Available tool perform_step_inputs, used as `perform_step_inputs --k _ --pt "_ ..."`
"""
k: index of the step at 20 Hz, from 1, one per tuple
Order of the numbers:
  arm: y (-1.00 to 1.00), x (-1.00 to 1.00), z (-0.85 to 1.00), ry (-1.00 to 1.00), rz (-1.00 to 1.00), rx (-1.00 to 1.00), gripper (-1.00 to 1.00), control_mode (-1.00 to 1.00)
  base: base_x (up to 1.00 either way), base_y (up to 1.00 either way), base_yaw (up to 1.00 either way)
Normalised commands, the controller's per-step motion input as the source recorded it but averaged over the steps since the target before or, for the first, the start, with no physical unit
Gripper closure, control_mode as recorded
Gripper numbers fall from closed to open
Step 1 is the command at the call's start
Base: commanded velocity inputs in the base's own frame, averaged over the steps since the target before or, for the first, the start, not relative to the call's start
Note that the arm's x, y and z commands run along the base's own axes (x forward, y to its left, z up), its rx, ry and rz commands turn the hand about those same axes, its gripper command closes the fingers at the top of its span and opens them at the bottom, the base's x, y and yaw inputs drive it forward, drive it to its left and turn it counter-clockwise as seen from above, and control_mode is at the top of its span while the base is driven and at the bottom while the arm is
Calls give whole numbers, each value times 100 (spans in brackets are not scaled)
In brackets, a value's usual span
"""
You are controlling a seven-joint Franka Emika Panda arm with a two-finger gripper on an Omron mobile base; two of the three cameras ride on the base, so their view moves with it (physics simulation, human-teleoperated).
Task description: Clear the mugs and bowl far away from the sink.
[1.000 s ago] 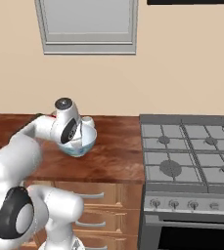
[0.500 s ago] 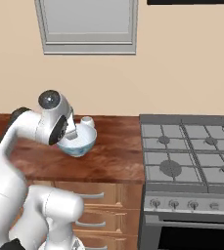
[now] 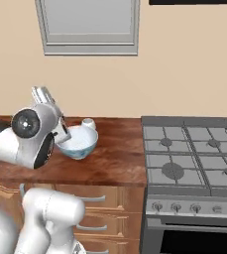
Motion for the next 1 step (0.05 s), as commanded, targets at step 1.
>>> perform_step_inputs --k 1 --pt "-16 -100 64 -12 0 3 -100 -100 0 0 0"
